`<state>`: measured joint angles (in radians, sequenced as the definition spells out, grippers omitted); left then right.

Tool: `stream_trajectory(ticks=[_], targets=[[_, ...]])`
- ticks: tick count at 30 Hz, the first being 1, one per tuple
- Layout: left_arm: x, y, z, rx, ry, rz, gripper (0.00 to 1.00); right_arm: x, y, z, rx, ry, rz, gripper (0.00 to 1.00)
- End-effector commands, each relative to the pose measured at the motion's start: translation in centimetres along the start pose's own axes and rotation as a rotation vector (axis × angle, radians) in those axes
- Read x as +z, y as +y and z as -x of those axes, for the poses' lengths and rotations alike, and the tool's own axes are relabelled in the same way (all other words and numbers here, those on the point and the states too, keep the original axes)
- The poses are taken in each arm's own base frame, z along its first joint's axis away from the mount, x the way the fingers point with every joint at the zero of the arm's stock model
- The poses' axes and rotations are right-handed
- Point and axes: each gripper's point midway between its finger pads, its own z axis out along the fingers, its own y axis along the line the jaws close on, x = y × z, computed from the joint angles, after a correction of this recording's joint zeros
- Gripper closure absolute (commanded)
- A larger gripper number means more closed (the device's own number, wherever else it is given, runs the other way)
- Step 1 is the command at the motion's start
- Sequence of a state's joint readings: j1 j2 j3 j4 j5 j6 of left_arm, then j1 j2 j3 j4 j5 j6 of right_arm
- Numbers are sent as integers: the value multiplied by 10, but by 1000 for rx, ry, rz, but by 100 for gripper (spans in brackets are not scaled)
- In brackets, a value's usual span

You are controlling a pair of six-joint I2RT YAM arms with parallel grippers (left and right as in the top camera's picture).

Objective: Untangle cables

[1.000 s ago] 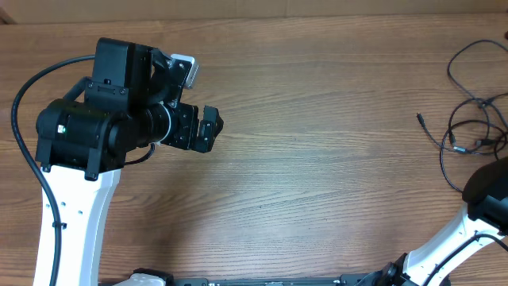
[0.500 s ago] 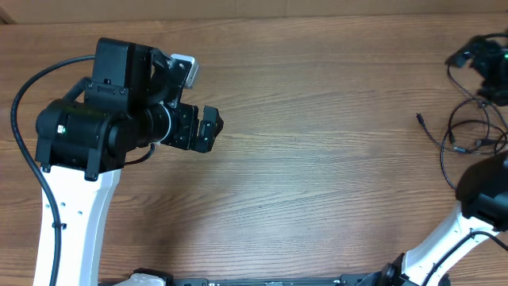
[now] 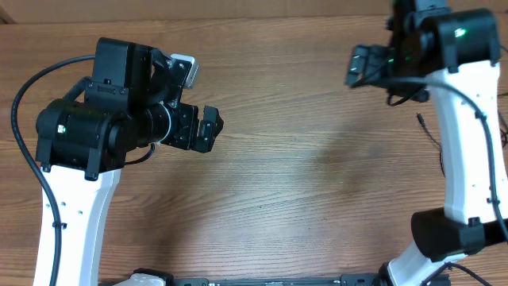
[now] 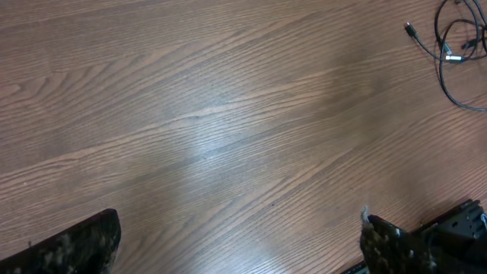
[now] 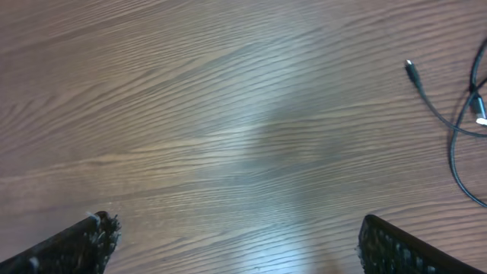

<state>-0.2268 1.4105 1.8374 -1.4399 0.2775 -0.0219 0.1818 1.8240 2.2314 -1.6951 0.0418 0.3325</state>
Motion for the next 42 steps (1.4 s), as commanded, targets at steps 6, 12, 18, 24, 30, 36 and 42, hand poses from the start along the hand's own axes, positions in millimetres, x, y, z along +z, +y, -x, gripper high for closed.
stream_trajectory(ticks=[6,12,18,24,30,36,42], targets=[[-2,-1,3,19,-11,-5,0,23,24,-37,-12,17,-179,0],[-2,-1,3,19,-11,-5,0,67,54,-51,-45,39,-137,0],[-2,-1,3,19,-11,-6,0,75,56,-51,-44,40,-131,0],[-2,-1,3,19,-11,-5,0,75,56,-51,-44,40,-131,0],[-2,-1,3,19,-11,-6,0,75,56,-51,-44,40,-131,0],[0,0,4,17,-7,-4,0,75,56,-51,-44,40,-131,0],[-3,12,-9,32,36,68,0,75,56,-51,-44,40,-131,0]])
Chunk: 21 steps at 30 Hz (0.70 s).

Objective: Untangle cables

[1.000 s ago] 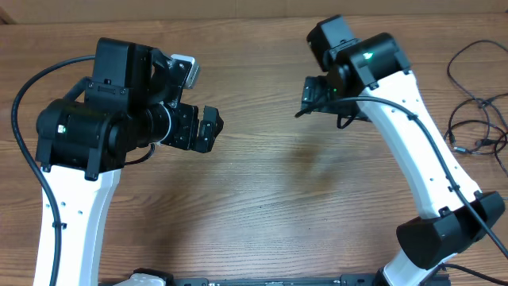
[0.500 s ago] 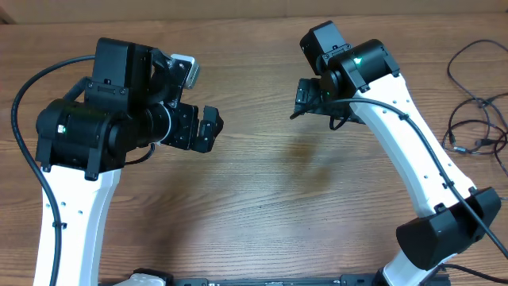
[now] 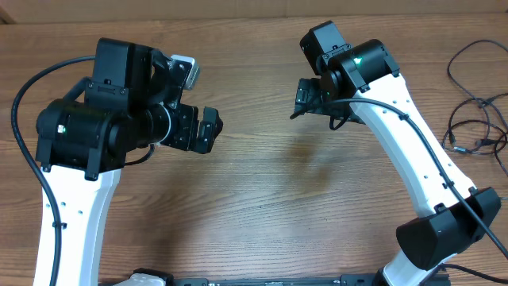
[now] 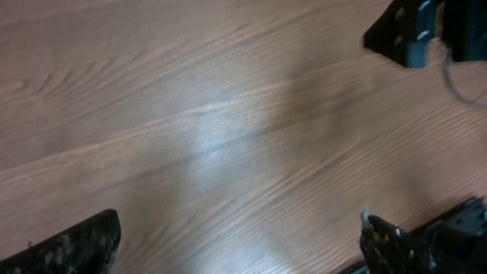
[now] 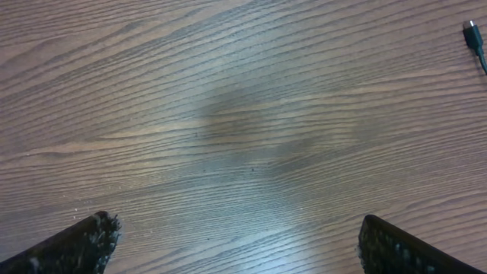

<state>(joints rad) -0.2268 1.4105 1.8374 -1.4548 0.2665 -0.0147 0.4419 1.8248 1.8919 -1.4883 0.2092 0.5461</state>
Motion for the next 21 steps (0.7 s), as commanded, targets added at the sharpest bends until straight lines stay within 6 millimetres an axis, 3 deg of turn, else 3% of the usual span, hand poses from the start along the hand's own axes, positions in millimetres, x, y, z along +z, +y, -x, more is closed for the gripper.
stream_trajectory(ticks=[1,6,13,16,21], targets=[[-4,9,-9,30,23,56,0,-2,0,-1,7,-4,5,0],[-2,11,-20,22,-86,59,0,-2,0,-1,7,-4,5,0],[32,45,-45,38,-352,119,0,-2,0,-1,7,-4,5,0],[44,49,-46,68,-474,123,0,-2,0,-1,7,-4,5,0],[46,49,-45,158,-831,121,1,-2,0,-1,7,-4,5,0]])
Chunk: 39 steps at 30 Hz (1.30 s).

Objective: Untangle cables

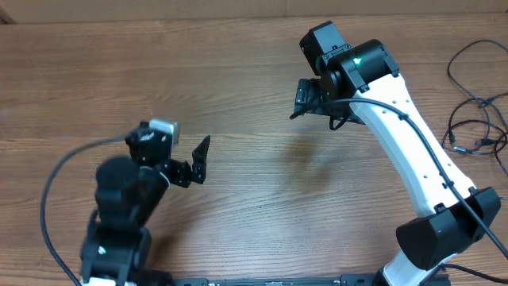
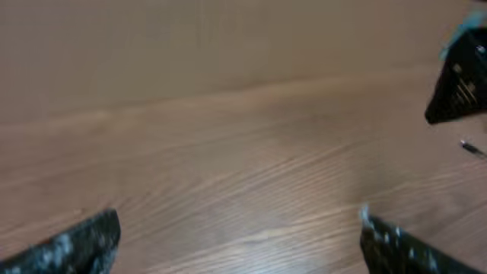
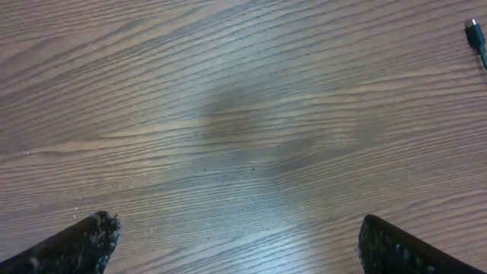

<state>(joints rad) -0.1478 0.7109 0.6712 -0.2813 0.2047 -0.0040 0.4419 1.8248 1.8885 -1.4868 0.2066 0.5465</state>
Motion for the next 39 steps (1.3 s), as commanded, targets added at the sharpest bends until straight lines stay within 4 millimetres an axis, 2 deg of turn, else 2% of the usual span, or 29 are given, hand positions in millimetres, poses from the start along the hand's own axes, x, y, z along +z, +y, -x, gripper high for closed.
stream_trajectory(ticks=[1,5,8,17,21,22,24,28,29,39], targets=[[-10,-1,-6,48,-236,4,0,-3,0,0,7,-7,4,0],[-37,-7,1,114,-555,2,0,-3,0,0,7,-7,4,0],[-55,-12,-2,148,-703,-6,0,-3,0,0,7,-7,4,0],[-83,-18,9,174,-816,-7,1,-3,0,0,7,-7,4,0],[-62,-9,-22,143,-658,19,0,-3,0,0,7,-7,4,0],[-52,1,-39,117,-577,60,0,-3,0,0,7,-7,4,0],[-43,11,-55,93,-502,99,0,-3,0,0,7,-7,4,0],[-24,30,-109,37,-266,179,0,-3,0,0,7,-7,4,0],[-23,34,-114,27,-245,198,0,-3,0,0,7,-7,4,0],[-24,35,-114,30,-247,205,0,-3,0,0,7,-7,4,0]])
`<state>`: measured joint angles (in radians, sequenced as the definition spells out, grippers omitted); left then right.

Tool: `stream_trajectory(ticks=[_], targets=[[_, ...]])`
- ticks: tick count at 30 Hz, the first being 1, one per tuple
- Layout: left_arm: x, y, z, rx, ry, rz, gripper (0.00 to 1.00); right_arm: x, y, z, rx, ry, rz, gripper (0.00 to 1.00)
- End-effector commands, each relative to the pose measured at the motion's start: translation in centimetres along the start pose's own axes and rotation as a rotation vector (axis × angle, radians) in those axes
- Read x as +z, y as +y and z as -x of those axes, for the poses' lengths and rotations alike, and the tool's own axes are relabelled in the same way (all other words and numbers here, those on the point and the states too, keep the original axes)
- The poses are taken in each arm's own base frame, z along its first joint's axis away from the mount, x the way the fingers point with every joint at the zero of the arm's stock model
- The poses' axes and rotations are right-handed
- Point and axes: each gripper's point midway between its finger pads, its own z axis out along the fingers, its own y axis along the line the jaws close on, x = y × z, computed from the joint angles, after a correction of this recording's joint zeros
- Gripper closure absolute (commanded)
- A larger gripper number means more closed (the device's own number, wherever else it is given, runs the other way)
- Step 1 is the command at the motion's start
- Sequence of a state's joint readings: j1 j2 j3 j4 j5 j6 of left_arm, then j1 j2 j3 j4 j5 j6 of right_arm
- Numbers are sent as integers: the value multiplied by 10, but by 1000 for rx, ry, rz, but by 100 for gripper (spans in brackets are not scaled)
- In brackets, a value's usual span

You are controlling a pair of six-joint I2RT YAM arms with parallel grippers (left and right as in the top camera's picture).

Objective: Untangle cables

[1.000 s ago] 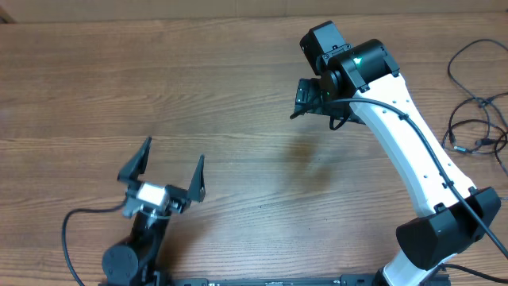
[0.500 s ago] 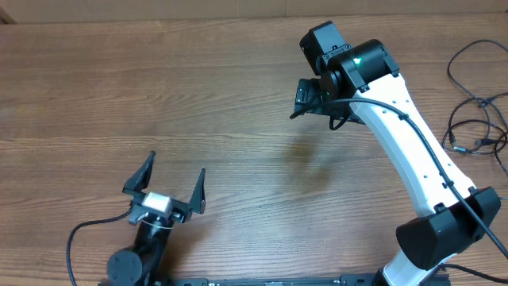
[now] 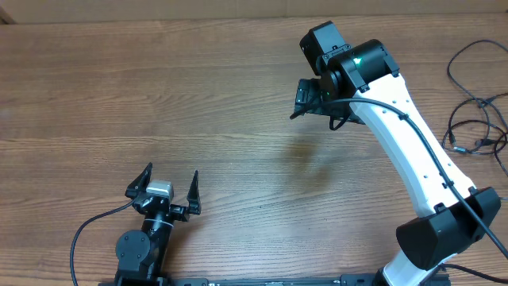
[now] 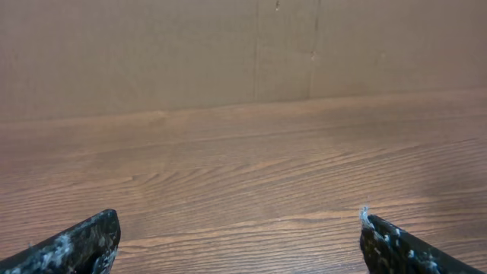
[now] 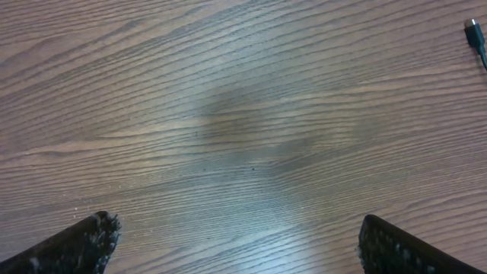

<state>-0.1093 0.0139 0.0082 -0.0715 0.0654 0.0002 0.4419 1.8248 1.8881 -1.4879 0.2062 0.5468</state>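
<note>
A tangle of thin black cables (image 3: 475, 103) lies at the table's right edge, apart from both grippers. One black plug end (image 5: 476, 36) shows at the top right of the right wrist view. My right gripper (image 3: 305, 98) hovers over bare wood at the middle back, open, with nothing between its fingers (image 5: 85, 242). My left gripper (image 3: 168, 187) is low at the front left, open and empty, pointing toward the back wall; its fingertips (image 4: 70, 245) frame bare wood.
The wooden table (image 3: 238, 159) spans the view. A brown cardboard wall (image 4: 243, 53) stands along the table's far edge. The right arm's white links (image 3: 413, 151) stretch from the front right base across the right half.
My left arm has dropped back from the left middle of the table to the front edge, its camera now facing the back wall. The right arm has not moved.
At first my right gripper was at the far right beside the cables and my left arm was raised over the left middle. Then the right gripper stood at the middle back, away from the cables. The left arm then drew toward the front and now sits folded there.
</note>
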Motion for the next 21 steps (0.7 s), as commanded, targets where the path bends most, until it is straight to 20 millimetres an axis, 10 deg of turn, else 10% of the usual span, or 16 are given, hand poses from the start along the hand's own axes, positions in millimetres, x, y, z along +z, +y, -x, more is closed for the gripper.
stream_trajectory(ticks=[1,21], targets=[[-1,9,0,3,-4,40,0,-3,0,0,6,-9,4,0],[-3,31,-1,-2,-1,145,0,-3,0,0,6,-9,4,0]])
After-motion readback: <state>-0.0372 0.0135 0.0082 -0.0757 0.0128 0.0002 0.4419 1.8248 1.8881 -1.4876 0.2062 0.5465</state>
